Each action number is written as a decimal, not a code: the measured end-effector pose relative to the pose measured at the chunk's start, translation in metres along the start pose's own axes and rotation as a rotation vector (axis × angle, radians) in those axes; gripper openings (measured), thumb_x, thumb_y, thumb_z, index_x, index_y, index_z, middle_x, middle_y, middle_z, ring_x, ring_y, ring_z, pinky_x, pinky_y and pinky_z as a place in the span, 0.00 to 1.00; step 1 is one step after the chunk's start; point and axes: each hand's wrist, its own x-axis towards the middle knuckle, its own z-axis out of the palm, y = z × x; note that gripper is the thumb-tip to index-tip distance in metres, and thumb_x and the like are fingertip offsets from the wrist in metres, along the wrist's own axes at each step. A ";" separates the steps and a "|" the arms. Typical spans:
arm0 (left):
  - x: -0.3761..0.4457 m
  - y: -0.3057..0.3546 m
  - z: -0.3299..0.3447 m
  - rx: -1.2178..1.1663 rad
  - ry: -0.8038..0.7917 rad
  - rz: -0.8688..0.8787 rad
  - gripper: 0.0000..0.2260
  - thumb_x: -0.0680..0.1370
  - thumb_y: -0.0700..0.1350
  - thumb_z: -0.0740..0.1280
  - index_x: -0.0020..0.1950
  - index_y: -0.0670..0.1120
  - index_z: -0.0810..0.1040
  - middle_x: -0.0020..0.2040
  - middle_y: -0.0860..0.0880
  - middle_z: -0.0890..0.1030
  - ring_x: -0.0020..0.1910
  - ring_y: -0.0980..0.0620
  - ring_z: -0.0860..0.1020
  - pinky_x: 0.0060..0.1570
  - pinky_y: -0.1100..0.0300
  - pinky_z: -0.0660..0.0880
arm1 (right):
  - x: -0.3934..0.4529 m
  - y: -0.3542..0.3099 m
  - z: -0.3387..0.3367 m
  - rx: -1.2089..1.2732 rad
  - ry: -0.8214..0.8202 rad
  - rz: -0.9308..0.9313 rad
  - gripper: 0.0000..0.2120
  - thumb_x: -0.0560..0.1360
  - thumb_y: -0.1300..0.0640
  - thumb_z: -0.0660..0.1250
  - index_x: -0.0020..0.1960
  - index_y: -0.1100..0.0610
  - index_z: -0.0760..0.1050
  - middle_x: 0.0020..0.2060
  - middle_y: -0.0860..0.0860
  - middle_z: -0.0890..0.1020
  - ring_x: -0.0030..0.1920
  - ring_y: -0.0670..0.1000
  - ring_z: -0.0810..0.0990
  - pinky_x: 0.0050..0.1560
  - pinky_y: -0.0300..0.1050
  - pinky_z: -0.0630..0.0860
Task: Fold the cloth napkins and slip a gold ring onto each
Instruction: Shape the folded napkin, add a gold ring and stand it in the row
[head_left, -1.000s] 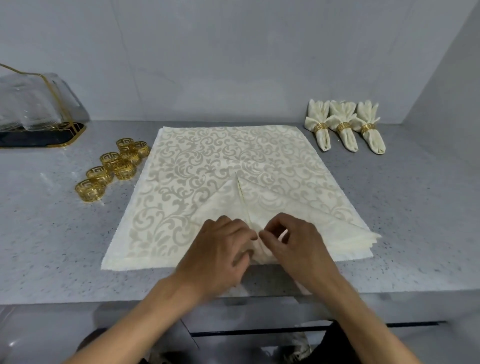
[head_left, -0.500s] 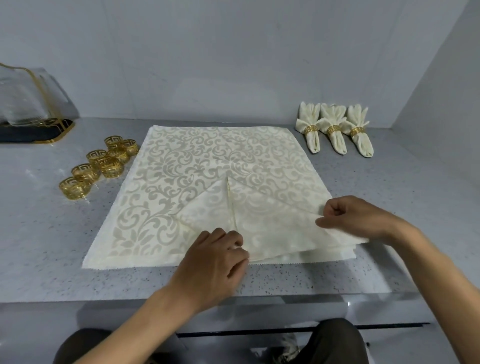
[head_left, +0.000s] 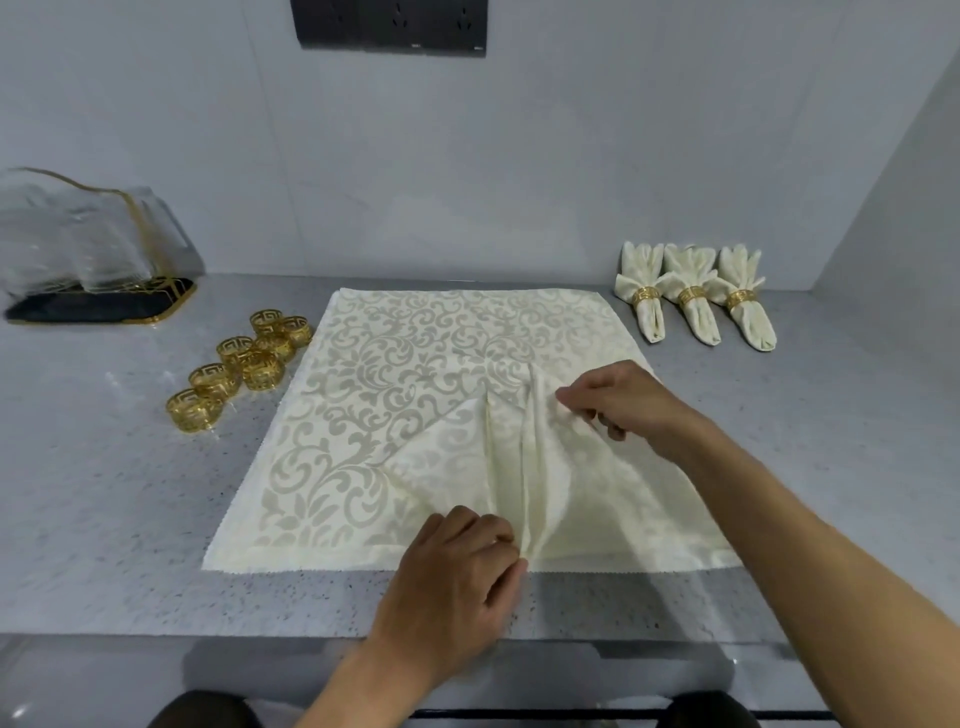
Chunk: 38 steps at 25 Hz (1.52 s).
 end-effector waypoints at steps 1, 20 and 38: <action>0.000 0.000 0.000 -0.003 0.005 -0.003 0.08 0.78 0.47 0.67 0.39 0.49 0.80 0.44 0.58 0.79 0.43 0.55 0.74 0.42 0.60 0.71 | 0.010 0.002 0.014 -0.091 0.065 -0.034 0.12 0.74 0.53 0.72 0.35 0.58 0.81 0.29 0.51 0.78 0.26 0.46 0.71 0.29 0.39 0.68; -0.003 -0.002 0.005 -0.023 0.060 -0.010 0.07 0.77 0.48 0.68 0.40 0.49 0.80 0.45 0.58 0.78 0.43 0.54 0.74 0.43 0.59 0.73 | 0.041 0.016 0.076 -0.339 0.227 -0.333 0.05 0.73 0.55 0.69 0.48 0.47 0.77 0.40 0.43 0.80 0.40 0.43 0.77 0.42 0.40 0.73; 0.007 -0.001 -0.019 -0.148 0.055 -0.202 0.12 0.78 0.54 0.63 0.57 0.51 0.79 0.64 0.54 0.75 0.59 0.55 0.73 0.55 0.58 0.71 | -0.008 0.001 0.074 -0.515 0.639 -0.425 0.07 0.78 0.55 0.65 0.50 0.50 0.82 0.43 0.46 0.82 0.45 0.50 0.78 0.48 0.48 0.67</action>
